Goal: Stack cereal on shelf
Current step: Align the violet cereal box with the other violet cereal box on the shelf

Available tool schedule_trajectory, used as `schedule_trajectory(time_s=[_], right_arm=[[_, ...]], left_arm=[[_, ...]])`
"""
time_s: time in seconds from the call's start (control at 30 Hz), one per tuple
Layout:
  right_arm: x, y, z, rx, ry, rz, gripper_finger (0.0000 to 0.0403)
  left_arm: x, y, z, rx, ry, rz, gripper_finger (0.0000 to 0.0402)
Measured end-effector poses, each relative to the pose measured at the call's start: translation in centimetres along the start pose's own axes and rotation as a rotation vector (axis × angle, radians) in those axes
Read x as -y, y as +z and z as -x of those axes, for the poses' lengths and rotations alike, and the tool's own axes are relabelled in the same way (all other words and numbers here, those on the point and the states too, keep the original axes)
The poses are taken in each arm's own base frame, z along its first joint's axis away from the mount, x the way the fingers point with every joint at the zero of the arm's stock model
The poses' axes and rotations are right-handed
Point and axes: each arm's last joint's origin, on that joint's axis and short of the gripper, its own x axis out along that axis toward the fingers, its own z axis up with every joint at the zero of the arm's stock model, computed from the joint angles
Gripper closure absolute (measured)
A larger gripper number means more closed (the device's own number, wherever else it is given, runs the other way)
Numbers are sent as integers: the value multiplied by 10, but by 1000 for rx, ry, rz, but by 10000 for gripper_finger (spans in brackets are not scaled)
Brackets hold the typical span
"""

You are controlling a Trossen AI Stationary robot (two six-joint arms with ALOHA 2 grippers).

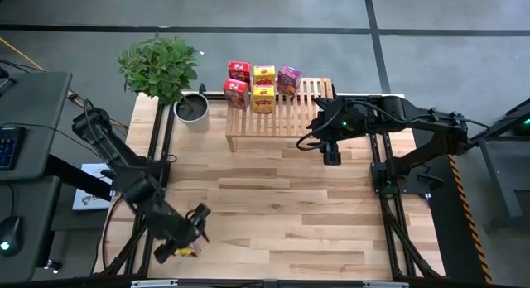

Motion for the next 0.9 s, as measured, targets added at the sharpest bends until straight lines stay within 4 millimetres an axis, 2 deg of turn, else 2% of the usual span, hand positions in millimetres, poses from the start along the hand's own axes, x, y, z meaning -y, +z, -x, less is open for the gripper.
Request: schedule_trajectory(time_s=[0.17,0.4,0.6,0.9], right_arm=[[0,0,0,0,0,-9,186],[1,0,0,-2,-20,-86,186],[2,0,0,-9,-84,-134,186],[3,0,0,-8,-89,-153,186]], left_arm=[[25,-8,-9,-53,-14,29,179],[45,-30,-21,-246,-24,-110,179],[52,-37,-29,-297,-16,-205,179],[50,-46,-28,-389,-6,-223,179]])
